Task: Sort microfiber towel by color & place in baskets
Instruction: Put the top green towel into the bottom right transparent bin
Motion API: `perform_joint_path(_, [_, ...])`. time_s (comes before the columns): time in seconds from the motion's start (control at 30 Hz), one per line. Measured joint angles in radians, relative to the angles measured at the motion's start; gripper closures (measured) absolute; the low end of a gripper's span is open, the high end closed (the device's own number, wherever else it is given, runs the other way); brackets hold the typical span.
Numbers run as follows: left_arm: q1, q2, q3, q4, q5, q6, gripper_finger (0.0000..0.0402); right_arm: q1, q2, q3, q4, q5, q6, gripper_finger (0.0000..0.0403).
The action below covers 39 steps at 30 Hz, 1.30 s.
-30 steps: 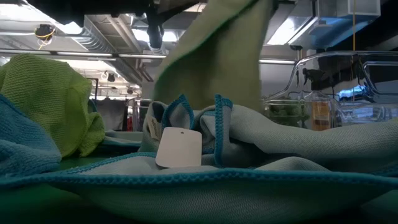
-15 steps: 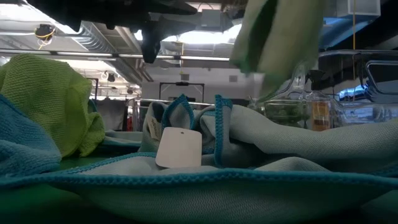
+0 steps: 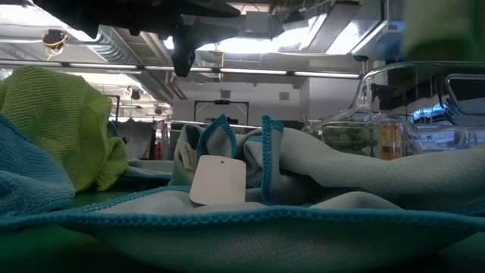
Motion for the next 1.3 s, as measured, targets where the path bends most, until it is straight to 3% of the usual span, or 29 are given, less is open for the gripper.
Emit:
perform_joint_path(0.2, [0.000, 0.000, 0.000, 0.000, 0.000, -0.002, 0.0288, 0.000, 0.010, 0.131, -0.356, 0.034, 0.000, 0.0398])
perform_joint_path(0.43, [0.000, 0.000, 0.000, 0.000, -0.003, -0.003, 0.0288, 0.000, 0.006, 0.149, -0.587, 0.171, 0.061, 0.0395])
perform_joint_path(0.87, [0.000, 0.000, 0.000, 0.000, -0.026, -0.010, 0.0288, 0.000, 0.054, -0.162, -0.539, 0.119, 0.114, 0.0395])
perform_joint_path(1.3, [0.000, 0.000, 0.000, 0.001, -0.026, -0.010, 0.0288, 0.000, 0.215, -0.387, -0.470, 0.071, 0.170, 0.0393])
